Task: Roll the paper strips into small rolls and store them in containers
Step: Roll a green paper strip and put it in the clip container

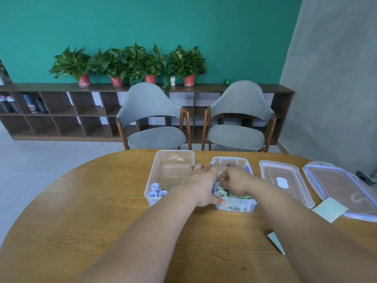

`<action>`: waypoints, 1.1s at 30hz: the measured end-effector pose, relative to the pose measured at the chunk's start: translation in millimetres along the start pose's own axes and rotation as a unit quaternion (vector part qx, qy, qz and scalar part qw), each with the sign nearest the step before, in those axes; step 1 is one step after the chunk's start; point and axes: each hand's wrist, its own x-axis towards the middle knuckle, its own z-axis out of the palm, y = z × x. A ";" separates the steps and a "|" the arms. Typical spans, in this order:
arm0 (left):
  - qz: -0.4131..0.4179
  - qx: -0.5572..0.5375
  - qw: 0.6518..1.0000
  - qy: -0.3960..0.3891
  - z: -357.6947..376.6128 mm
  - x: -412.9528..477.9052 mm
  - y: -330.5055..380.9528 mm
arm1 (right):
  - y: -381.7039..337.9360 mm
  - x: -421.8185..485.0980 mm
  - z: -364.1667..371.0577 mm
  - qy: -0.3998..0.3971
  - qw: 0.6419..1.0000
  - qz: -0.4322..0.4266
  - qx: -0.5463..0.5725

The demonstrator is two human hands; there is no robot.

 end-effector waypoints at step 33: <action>0.116 0.067 0.991 0.023 7.2 -40.6 82.5 | 37.1 -141.7 -59.9 0.116 0.992 0.031 -0.046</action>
